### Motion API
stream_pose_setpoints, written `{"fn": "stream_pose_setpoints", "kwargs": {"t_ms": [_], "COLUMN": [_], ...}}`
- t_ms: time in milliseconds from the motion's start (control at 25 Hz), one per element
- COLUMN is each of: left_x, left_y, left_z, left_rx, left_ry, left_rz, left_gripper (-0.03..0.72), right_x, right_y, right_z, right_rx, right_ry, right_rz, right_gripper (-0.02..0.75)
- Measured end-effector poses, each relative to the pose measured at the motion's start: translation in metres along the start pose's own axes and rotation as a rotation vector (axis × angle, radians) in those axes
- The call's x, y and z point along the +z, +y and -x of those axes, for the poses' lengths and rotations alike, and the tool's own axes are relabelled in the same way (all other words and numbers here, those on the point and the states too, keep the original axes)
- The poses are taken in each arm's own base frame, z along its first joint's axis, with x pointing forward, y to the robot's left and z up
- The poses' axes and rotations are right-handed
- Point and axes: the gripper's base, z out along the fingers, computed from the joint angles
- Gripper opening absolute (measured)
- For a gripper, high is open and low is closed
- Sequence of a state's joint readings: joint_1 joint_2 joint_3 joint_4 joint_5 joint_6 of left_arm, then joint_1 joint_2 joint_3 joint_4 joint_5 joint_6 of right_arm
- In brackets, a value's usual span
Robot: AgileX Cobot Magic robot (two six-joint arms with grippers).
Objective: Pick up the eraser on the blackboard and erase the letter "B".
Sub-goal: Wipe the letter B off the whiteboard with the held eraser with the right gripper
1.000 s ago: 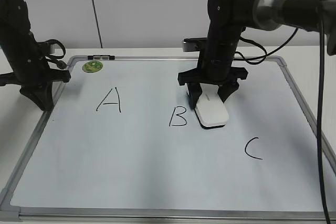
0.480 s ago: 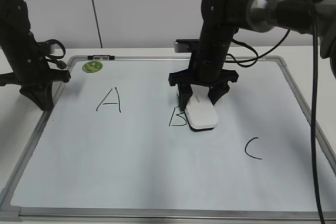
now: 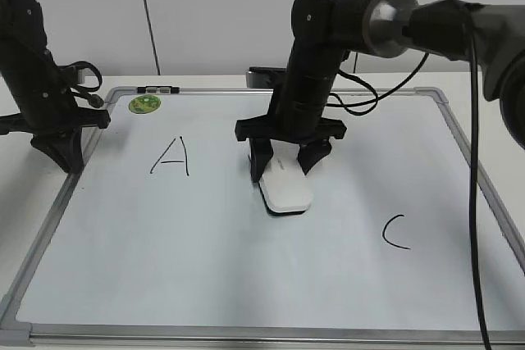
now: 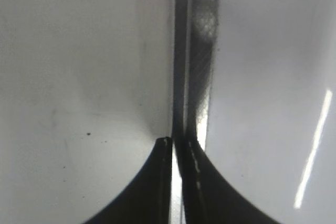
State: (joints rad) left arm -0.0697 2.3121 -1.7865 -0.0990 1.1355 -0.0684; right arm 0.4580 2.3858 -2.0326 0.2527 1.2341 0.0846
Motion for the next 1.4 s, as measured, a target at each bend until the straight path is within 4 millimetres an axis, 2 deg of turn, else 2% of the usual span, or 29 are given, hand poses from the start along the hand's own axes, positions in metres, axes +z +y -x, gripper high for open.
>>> {"fn": "stream_pose_setpoints", "kwargs": {"t_ms": [320, 600, 1200, 1400], "left_x": [0.000, 0.000, 0.000, 0.000], "left_y": [0.000, 0.000, 0.000, 0.000], "left_z": [0.000, 0.000, 0.000, 0.000], "left_rx": [-0.001, -0.002, -0.002, -0.002], "left_ry": [0.000, 0.000, 0.000, 0.000], "left_rz": [-0.001, -0.003, -0.003, -0.003], "left_gripper": [0.017, 0.017, 0.017, 0.017], "right_x": [0.007, 0.007, 0.002, -0.003], "right_y": [0.022, 0.021, 0.002, -0.018], "right_z": [-0.004, -0.004, 0.001, 0.005], "right_rx": [-0.038, -0.030, 0.033, 0.060], "right_ry": [0.015, 0.011, 0.001, -0.013], "right_rz": [0.041, 0.035, 0.034, 0.005], "right_gripper": [0.518, 0.518, 0.518, 0.517]}}
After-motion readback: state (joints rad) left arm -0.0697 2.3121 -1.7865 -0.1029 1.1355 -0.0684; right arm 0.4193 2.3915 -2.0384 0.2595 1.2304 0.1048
